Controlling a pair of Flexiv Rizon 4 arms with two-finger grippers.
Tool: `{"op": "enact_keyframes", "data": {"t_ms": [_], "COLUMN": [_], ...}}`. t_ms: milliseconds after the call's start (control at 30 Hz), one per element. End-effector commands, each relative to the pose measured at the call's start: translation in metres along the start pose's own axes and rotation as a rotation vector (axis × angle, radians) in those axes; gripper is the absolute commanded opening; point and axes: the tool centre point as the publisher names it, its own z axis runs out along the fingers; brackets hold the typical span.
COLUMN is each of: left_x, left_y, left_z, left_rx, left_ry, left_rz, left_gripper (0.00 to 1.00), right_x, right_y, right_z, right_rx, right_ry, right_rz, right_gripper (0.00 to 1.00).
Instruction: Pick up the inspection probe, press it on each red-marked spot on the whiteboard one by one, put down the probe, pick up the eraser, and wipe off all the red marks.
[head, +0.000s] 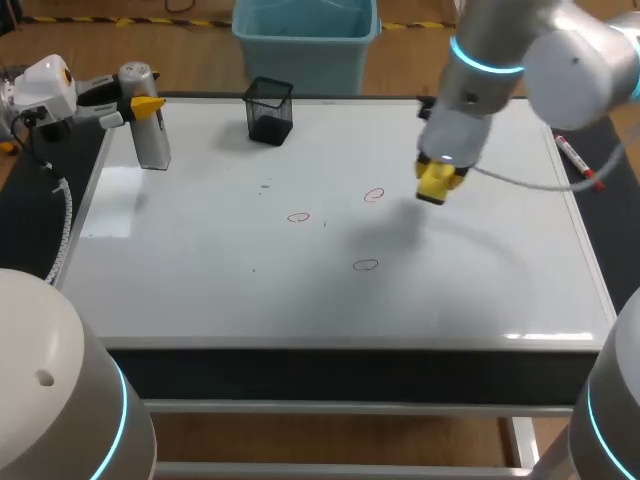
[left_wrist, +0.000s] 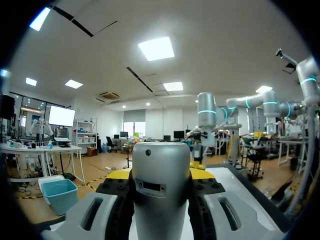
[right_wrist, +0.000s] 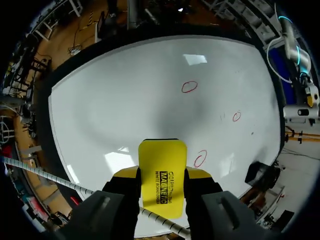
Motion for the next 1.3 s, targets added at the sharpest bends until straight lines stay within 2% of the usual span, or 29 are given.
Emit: {"op": "enact_keyframes", "data": {"t_ms": [33,233,467,733,1033,1300], "left_x": [0.000,0.000,0.000,0.000,0.000,0.000], "left_y": [-0.001,-0.001,-0.001,-0.001,-0.001,-0.001], "left_z": [0.000,0.000,0.000,0.000,0.000,0.000], "left_rx": [0.000,0.000,0.000,0.000,0.000,0.000], "left_ry": [-0.001,-0.001,-0.001,-0.001,-0.001,-0.001], "left_rz": [0.000,0.000,0.000,0.000,0.000,0.000], "left_gripper": [0.00,0.00,0.00,0.00,0.00,0.00], "right_x": [-0.050,-0.095,-0.146,-0.195,-0.223,-0.229], "right_y": [0.012,0.032,0.047,0.062,0.080,0.088], "right_z": [0.010,0.022,0.050,0.073,0.083,0.092], "right_rx": [0.000,-0.008,-0.048,-0.065,-0.064,-0.075], "right_ry": [0.074,0.072,0.104,0.143,0.143,0.164], "right_rz": [-0.037,-0.135,-0.244,-0.304,-0.347,-0.359], "right_gripper": [0.00,0.00,0.00,0.00,0.00,0.00]}}
